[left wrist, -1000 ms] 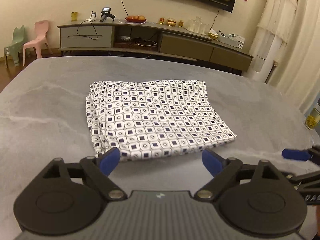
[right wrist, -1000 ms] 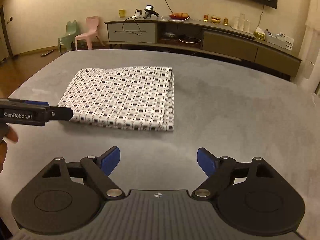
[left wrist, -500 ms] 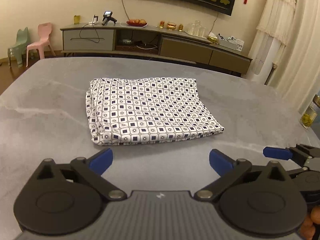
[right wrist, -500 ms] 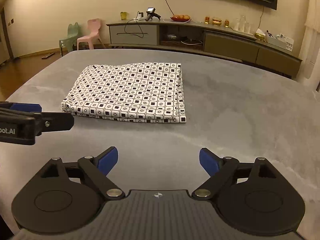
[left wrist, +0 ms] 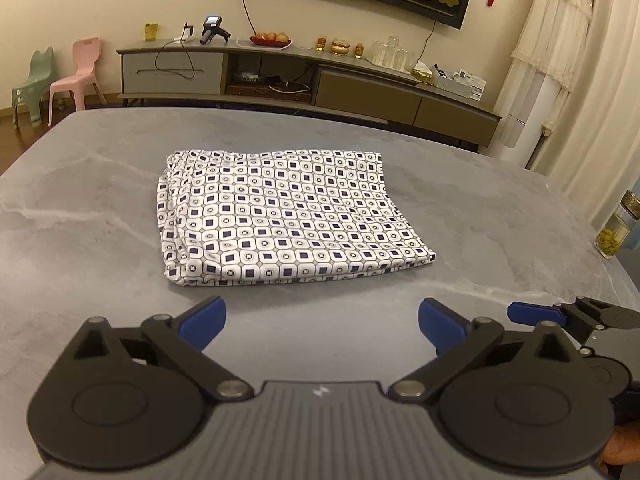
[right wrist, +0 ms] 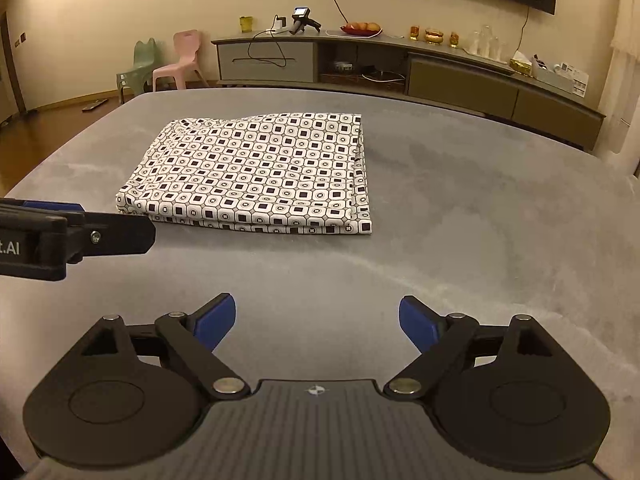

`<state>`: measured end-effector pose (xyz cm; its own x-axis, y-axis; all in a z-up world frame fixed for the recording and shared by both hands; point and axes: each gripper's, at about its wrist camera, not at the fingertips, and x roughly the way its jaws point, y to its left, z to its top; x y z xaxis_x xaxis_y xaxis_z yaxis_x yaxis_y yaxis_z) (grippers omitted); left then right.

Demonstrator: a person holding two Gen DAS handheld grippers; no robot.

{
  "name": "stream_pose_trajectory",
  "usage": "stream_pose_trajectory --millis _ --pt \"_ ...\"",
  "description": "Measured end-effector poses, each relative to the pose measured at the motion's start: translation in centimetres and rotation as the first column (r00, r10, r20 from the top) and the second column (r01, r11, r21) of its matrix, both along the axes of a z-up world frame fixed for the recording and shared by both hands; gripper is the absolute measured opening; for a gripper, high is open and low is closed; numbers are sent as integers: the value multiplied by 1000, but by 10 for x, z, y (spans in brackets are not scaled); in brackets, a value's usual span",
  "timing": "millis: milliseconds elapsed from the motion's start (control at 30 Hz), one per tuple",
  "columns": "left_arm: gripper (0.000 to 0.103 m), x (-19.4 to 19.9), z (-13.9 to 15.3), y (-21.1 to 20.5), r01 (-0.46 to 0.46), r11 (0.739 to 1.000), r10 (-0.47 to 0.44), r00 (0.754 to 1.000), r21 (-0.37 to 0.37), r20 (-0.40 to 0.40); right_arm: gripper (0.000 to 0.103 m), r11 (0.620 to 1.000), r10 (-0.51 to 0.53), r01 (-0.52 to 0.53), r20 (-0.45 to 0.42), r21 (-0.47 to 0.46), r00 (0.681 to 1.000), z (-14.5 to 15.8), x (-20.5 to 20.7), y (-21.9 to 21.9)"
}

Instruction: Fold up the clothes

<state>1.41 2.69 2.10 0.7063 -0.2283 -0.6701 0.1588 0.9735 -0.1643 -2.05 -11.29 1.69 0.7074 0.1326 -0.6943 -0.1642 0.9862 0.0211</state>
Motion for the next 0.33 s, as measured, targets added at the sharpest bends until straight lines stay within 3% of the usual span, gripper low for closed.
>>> stream_pose_trajectory --millis 333 --pt "103 -1 1 1 0 1000 0 1000 21 -3 90 1000 3 -3 -1 -5 1000 -2 -1 -1"
